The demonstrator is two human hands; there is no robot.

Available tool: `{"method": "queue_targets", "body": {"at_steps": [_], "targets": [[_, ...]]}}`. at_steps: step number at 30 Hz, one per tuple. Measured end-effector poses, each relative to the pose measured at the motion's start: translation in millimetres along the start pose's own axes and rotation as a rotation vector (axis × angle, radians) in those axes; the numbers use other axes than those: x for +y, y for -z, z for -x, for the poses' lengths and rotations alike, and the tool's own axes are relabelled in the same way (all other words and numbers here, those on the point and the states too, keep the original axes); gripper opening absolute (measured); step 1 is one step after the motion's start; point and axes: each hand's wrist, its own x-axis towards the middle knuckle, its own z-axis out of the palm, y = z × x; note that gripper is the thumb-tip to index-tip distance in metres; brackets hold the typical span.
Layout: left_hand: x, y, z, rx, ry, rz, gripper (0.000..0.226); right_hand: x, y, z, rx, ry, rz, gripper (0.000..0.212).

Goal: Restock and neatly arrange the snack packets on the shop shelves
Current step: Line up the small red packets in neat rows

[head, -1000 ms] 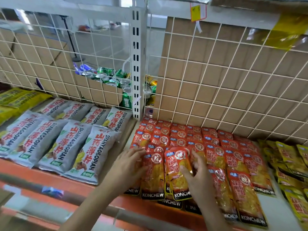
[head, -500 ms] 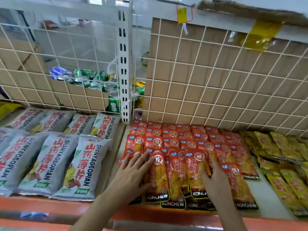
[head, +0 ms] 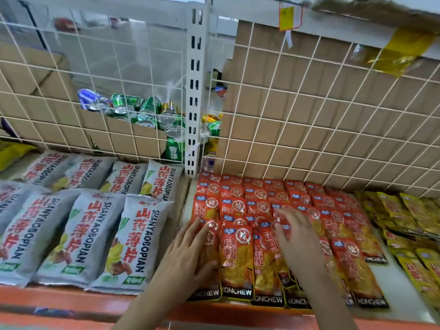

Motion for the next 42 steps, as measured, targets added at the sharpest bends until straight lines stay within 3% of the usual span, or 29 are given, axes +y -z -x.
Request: {"method": "queue_targets", "body": {"at_steps": [7,15,20,23,35,42], "targets": [[-0.8,1.3,-7.4,-0.018,0.055,0.103,0.114,-62.3,-39.7,-43.2,-0.391,0.309,-0.003,0.030],[2.1,5.1,-8.1,-0.040,0.066,0.142,0.079,-73.8,-52.7,-67.4,-0.597,0.268,0.150,0.025],[4.4,7.3,-6.8,-0.021,0.050,0.145,0.075,-73.0,-54.3,-71.4,-0.607,0.177,-0.083,0.012],[4.3,7.6,-6.7,-0.034,0.035,0.141,0.076,-72.3,-57.7,-75.0,-0.522,0.113,-0.172,0.009],[4.3,6.1,-5.5,-0.032,0.018,0.060,0.085,-73.4,-62.7,-87.7,-0.527,0.119,-0.138,0.004],[3.8,2.3,1.4,-0.021,-0.071,-0.119,0.068,-70.2,-62.0,-85.4,-0.530,0.141,-0.156,0.008]]}}
